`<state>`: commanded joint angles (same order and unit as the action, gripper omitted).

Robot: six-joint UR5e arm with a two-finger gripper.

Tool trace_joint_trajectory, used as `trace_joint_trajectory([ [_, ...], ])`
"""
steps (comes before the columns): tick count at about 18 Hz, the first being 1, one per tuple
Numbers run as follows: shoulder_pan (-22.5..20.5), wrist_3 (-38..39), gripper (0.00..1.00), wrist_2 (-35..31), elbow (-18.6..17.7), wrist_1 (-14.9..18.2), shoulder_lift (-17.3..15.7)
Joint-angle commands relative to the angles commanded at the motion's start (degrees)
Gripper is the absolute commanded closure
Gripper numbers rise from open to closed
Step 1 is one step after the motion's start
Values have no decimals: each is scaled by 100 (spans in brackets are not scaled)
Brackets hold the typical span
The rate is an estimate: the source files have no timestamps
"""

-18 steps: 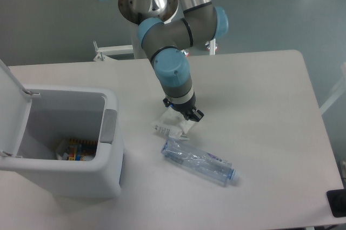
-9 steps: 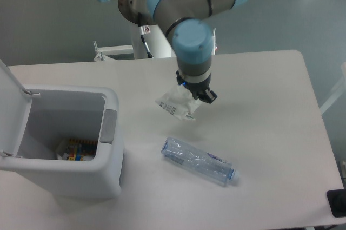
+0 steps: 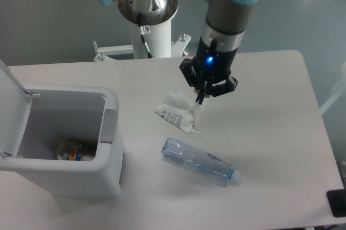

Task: Place the trash in the trash can
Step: 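Carry the tissue over the white trash bin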

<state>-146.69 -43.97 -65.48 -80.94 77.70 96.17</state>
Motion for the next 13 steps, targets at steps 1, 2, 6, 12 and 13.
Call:
trace_joint_trajectory([
  [1,9,273,100,9,-18,-149,-89],
  [2,9,597,100,18,-9,-316,-142],
  [6,377,2012,100,176,-35,-790,-388],
  [12,1484,3351,100,141,-316,-1521,-274],
  [13,1634,3343,100,141,-421,-1565,-248],
])
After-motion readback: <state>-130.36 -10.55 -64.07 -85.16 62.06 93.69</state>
